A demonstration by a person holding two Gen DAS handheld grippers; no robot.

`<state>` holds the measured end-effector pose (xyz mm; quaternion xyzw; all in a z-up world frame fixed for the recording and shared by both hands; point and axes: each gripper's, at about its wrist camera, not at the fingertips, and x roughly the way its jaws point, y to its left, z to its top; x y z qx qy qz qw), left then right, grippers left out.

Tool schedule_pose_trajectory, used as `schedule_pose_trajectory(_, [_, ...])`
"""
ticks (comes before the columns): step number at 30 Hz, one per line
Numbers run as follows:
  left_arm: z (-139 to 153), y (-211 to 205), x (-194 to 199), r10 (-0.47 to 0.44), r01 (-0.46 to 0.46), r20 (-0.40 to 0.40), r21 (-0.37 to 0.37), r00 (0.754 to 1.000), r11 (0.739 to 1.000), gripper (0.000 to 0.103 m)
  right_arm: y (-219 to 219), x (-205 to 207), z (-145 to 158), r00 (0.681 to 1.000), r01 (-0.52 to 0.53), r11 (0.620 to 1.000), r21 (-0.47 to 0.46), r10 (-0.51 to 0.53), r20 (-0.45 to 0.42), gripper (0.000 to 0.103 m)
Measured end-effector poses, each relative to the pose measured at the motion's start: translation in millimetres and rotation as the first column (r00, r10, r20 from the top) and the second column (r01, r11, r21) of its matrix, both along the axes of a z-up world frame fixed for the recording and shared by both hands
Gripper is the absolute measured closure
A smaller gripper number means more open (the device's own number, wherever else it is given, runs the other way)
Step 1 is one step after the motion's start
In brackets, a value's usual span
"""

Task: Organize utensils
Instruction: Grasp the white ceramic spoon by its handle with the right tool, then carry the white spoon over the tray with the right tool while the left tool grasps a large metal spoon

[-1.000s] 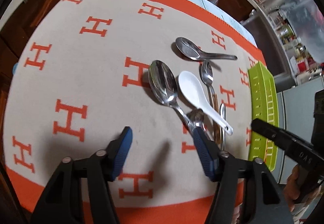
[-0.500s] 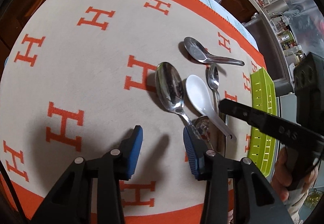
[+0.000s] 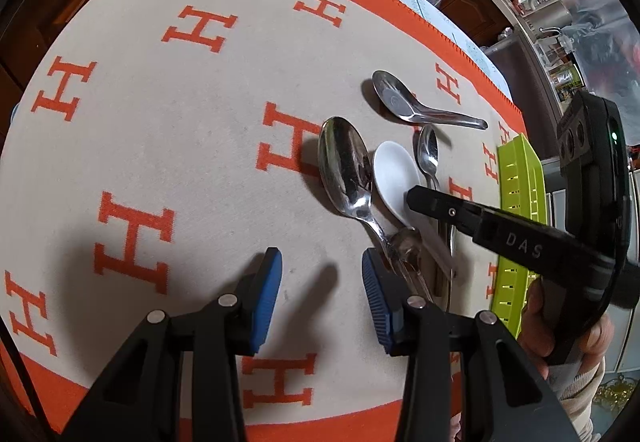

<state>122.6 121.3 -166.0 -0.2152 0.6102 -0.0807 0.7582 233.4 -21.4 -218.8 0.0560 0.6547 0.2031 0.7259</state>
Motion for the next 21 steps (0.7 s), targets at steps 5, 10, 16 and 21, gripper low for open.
schedule_pose_trajectory(5, [0,1,-2,0.0,0.0,-0.005,0.009,1.0,1.0,0.063,-11,-9,9,0.999,0.046,0.999,0.024,-0.046,0.027,0.101])
schedule_pose_trajectory(10, [1,-1,1,0.009,-0.009,-0.005,0.012,1.0,1.0,0.063,-36,-21,31,0.993,0.1,0.993,0.06,-0.103,0.06,0.101])
schedule_pose_trajectory(16, [1,-4,12,0.042,-0.043,0.003,0.018,0.999,0.999,0.063,-92,-52,67,0.97,0.203,0.974,0.097,-0.214,0.119,0.101])
schedule_pose_trajectory(21, [0,-9,21,0.064,-0.064,0.011,0.023,0.998,0.998,0.063,-167,-80,97,0.908,0.365,0.929,0.06,-0.37,0.199,0.101])
